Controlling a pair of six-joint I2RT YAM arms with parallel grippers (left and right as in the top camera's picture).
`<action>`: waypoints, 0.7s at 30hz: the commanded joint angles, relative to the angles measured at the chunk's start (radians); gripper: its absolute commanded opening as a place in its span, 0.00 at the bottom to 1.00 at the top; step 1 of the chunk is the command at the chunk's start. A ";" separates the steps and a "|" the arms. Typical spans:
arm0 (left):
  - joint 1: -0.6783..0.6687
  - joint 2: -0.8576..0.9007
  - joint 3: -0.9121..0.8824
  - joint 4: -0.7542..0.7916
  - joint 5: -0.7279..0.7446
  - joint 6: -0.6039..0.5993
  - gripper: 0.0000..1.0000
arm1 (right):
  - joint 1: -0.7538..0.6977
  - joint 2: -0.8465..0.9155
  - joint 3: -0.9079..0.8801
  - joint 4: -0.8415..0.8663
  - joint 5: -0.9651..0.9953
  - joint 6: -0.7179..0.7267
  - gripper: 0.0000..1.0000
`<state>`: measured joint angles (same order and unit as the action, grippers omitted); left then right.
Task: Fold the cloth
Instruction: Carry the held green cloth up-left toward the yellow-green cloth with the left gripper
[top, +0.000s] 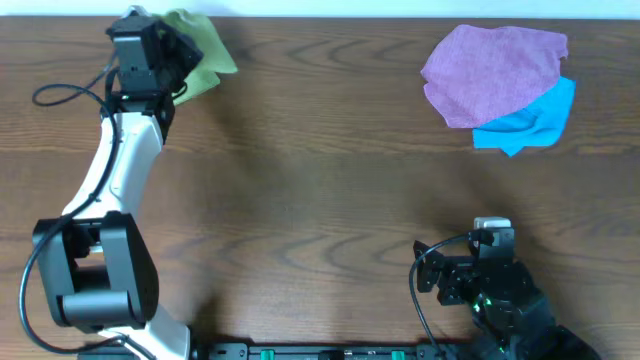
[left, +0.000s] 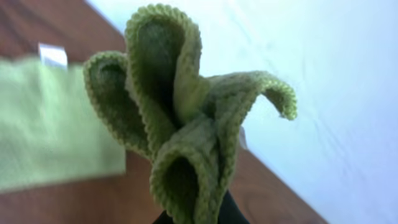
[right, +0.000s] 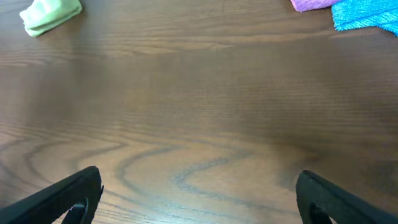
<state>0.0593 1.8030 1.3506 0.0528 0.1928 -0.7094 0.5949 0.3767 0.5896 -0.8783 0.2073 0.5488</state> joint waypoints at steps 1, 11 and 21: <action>0.027 0.082 0.026 0.046 -0.046 0.051 0.06 | -0.007 -0.004 -0.005 -0.001 0.013 0.015 0.99; 0.074 0.305 0.192 0.109 0.034 0.053 0.06 | -0.007 -0.004 -0.005 -0.001 0.013 0.015 0.99; 0.101 0.395 0.310 0.095 0.064 0.060 0.06 | -0.007 -0.004 -0.005 -0.001 0.013 0.015 0.99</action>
<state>0.1444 2.1807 1.6375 0.1535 0.2409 -0.6731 0.5949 0.3767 0.5896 -0.8780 0.2070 0.5488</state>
